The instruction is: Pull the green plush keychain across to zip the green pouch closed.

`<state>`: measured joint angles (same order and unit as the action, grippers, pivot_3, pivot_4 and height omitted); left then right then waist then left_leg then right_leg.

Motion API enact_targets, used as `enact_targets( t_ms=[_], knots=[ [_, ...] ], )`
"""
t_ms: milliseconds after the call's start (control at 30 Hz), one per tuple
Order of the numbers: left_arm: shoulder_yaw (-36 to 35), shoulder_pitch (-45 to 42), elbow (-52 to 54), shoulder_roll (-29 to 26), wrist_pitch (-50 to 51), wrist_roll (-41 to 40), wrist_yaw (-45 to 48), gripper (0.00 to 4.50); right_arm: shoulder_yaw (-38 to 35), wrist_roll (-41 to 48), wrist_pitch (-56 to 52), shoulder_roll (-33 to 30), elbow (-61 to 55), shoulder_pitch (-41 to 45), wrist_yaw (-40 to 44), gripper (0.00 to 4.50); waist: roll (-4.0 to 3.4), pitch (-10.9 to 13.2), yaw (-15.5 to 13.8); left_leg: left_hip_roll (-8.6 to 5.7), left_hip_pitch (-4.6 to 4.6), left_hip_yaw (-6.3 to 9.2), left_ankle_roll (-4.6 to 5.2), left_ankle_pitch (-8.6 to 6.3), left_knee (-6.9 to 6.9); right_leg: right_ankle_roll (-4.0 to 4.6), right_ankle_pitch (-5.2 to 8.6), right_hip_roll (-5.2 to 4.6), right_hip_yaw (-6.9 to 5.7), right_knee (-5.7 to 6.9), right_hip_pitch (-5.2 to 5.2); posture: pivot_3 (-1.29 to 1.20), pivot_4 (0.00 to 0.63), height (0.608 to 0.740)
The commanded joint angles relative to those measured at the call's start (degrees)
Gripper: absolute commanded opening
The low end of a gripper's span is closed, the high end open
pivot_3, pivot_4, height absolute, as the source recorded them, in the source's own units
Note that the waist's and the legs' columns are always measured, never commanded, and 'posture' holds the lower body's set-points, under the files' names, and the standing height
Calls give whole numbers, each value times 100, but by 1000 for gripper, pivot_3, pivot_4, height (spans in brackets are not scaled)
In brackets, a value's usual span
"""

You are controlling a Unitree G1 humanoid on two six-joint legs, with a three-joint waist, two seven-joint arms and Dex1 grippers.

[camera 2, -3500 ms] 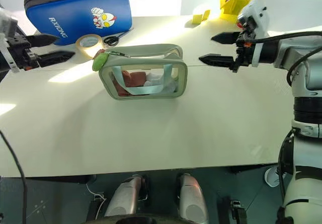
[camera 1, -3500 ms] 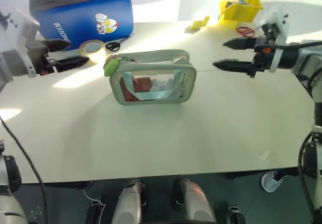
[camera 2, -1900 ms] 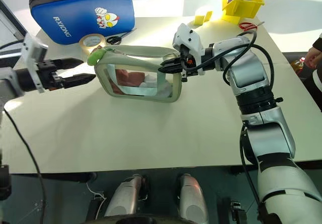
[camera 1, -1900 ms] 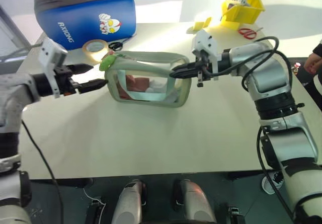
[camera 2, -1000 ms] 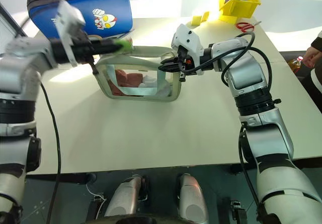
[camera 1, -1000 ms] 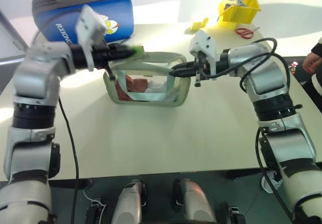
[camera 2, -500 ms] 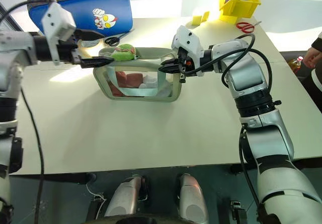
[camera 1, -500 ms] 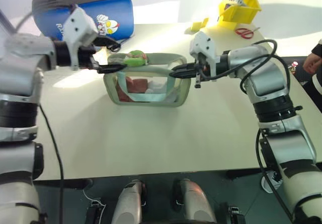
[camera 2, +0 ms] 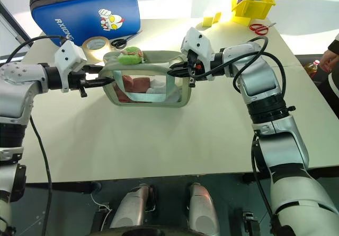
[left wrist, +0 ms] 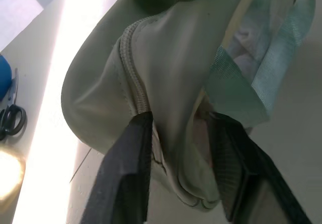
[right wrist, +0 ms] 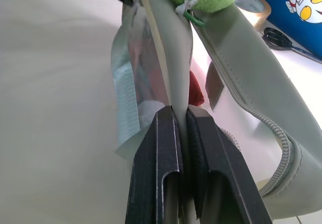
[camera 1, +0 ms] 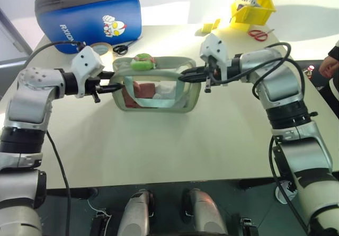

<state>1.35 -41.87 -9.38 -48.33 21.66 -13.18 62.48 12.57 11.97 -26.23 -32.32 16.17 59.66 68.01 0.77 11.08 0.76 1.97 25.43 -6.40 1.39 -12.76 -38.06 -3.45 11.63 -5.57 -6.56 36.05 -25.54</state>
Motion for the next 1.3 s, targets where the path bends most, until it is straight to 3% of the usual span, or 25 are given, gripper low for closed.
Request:
enact_targets(
  t_ms=[33, 133, 233, 367, 467, 700, 833, 1000, 1100, 1233, 1300],
  knots=[
    [-181, -74, 54, -54, -34, -44, -14, 15, -210, 50, 87, 58, -34, 217, -66, 0, 0, 0, 1, 0, 0, 0, 0, 0, 0, 0, 0, 0, 0, 0, 0, 0, 150, 740],
    [-175, -9, 148, -117, 25, -42, 18, 15, -194, 116, -41, 83, -112, 190, -36, 0, 0, 0, -1, 0, 0, -1, 0, 0, 0, 0, 0, 0, 0, 0, 0, 0, 150, 740],
    [-168, -23, 206, -119, 110, -66, 30, 0, -199, 140, -58, 50, -92, 227, 48, 1111, 0, 0, 0, 0, 0, 0, 0, 0, 0, 0, 0, 0, 0, 0, 0, 0, 150, 740],
    [-128, 18, 209, -97, 10, -1, 16, 0, -257, 16, 191, -104, 124, 546, 125, 3142, -2, 1, 0, 0, 0, 0, 0, 0, 0, 0, 0, 0, 0, 0, 0, 0, 150, 740],
    [-126, 31, 280, -99, 28, -14, 17, 0, -361, 122, 250, -116, 299, 971, 260, 3142, -3, 2, 4, 0, 1, -2, 0, 0, 0, 0, 0, -1, 0, 0, -2, 0, 150, 740],
    [-116, -44, 308, -93, 148, -61, 56, 0, -282, 354, 70, 876, -50, 1177, -70, 3142, 1, -1, 7, 2, -3, -2, -1, -1, 3, 0, 0, 0, 0, 0, 0, 0, 150, 740],
    [-88, -141, 236, -41, 178, -27, 28, 0, -88, 120, 285, 1484, 199, 1063, -466, 3142, 1, -1, -7, 0, 0, -1, 0, 0, 1, 0, -1, 0, 0, 3, -1, 0, 150, 740],
    [-40, -134, 315, 2, 235, -33, 59, 0, 160, -486, 1079, 1660, 1002, 1013, -879, 3142, 2, -1, -13, -3, 1, 0, 0, 0, 0, 0, -1, -1, -1, 0, 3, 0, 150, 740],
    [-52, -147, 317, 17, 256, -31, 37, 0, 130, -565, 1197, 1629, 1181, 1047, -904, 2330, 1, -1, 1, -3, 1, 0, 0, 0, 0, 0, 0, -1, -1, 0, 2, 0, 150, 740],
    [-43, -203, 285, 34, 282, -33, 51, 0, 155, -737, 1384, 1543, 1234, 1054, -933, 237, 1, -1, 3, -3, 1, 0, 0, 0, 1, 0, 0, 0, -1, 2, 1, 0, 150, 740],
    [-30, -249, 229, 63, 261, -14, 43, 0, 48, -707, 1343, 1525, 1194, 1091, -992, 39, 1, -1, 0, -3, 0, 0, 0, 0, 1, 0, 0, 0, -1, 2, 2, 0, 150, 740]
  ],
)
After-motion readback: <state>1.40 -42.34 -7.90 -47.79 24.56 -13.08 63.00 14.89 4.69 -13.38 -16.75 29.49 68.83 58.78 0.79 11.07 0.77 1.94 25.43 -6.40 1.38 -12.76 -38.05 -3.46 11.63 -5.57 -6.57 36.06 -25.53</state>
